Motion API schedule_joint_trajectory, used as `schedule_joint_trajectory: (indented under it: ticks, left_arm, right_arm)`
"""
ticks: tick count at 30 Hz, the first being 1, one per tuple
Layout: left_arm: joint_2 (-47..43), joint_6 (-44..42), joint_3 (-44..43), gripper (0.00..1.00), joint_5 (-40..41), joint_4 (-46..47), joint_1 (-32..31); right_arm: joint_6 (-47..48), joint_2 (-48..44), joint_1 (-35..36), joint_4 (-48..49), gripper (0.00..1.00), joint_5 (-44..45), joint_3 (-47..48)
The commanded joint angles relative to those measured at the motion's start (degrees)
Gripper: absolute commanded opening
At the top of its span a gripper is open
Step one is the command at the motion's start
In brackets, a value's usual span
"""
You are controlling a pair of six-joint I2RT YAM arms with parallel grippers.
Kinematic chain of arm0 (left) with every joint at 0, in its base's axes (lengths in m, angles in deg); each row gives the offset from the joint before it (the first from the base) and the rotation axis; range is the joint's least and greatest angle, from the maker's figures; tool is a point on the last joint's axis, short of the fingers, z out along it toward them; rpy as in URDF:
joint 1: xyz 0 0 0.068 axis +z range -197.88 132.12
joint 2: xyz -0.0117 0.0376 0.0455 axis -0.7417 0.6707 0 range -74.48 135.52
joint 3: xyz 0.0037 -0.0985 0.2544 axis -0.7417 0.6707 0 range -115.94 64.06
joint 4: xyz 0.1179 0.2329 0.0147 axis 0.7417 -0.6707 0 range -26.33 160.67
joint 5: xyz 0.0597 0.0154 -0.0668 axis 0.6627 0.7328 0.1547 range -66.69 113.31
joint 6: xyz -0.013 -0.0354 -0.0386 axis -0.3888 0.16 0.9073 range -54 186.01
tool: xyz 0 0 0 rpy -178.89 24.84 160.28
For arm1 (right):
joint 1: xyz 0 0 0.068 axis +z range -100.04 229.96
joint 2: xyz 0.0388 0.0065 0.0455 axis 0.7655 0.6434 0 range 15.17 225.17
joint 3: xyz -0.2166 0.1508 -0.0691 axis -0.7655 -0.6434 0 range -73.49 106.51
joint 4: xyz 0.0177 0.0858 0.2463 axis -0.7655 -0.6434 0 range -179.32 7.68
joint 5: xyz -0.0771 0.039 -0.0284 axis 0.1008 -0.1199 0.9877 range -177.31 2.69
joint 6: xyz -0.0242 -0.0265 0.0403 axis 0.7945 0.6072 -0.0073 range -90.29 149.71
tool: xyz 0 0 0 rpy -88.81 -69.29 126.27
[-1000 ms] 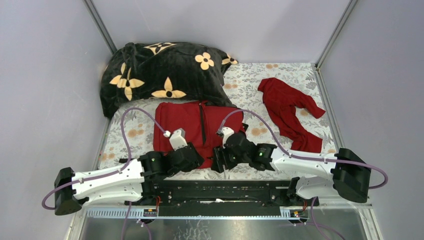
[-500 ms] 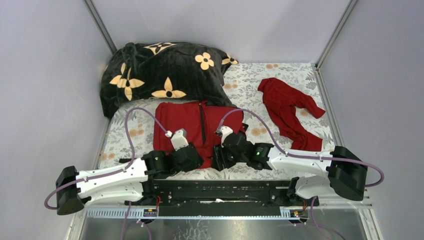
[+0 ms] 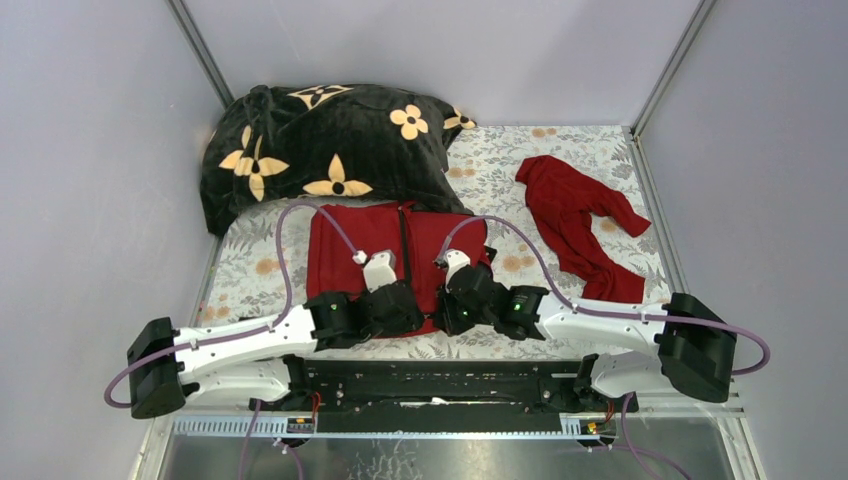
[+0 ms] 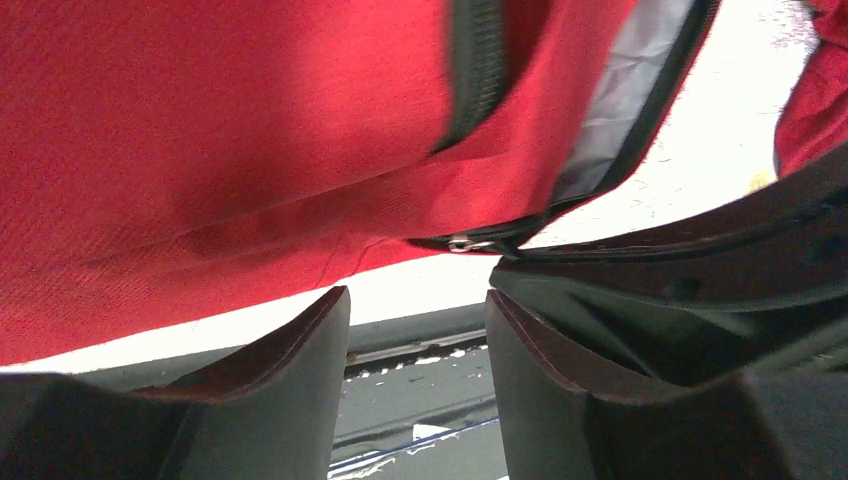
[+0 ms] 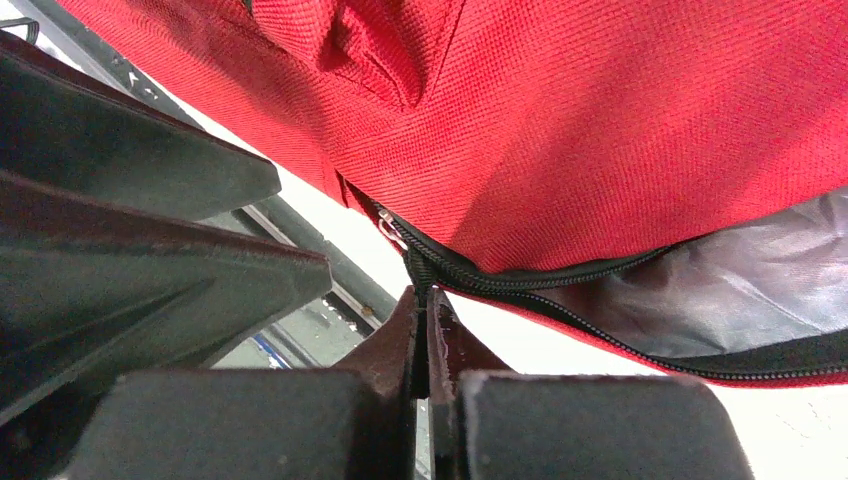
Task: Pack the student bag
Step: Zip the student bag at the center of the board.
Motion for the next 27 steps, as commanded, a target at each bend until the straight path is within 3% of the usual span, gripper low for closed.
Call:
schedule_joint_trajectory:
  ticks: [1,4,6,9,13,16,21,27]
  left_arm:
    - [1.49,-11.56,-5.39,0.60,3.08,-1.53,0.36]
    - [1.97,-21.89,-7.03,0.67,-0.54,0.94,0.22]
    - [2.75,-23.91,-8.17,0.72,0.61,0.30,0.18]
    - [4.31,-21.19,-9.33,0.78,3.92,-2.20,0.26]
    - [5.76,-14.43,-9.66,0.98,7.19,-6.23,0.44]
    - [5.48,-12.67,-6.90,0.97,3.27,-5.04,3.88]
    - [1.44,-9.88,-0.69,0.84,2.82,-5.61,10.55]
    - [-7.67,-14.24,3.39,0.81,-0.18,-9.79,23.43]
  right_arm:
    - [0.02,-3.94,0.31,-0.84,0.00,3.03,0.20]
    - [0.26,-5.70,0.31,-2.94,0.00,4.77,-0.14]
    - [0.64,-6.16,0.31,-4.20,0.00,6.36,-0.21]
    - [0.67,-6.51,0.31,-4.61,0.00,7.07,-0.74]
    - [-0.08,-6.71,0.31,-4.33,0.00,6.85,-1.23]
    - [-0.69,-6.87,0.31,-5.90,0.00,9.38,-1.20]
    - [0.51,-8.80,0.06,-10.82,0.00,15.74,-1.85]
    - [3.66,-12.68,-7.28,-14.04,0.00,17.53,-4.64]
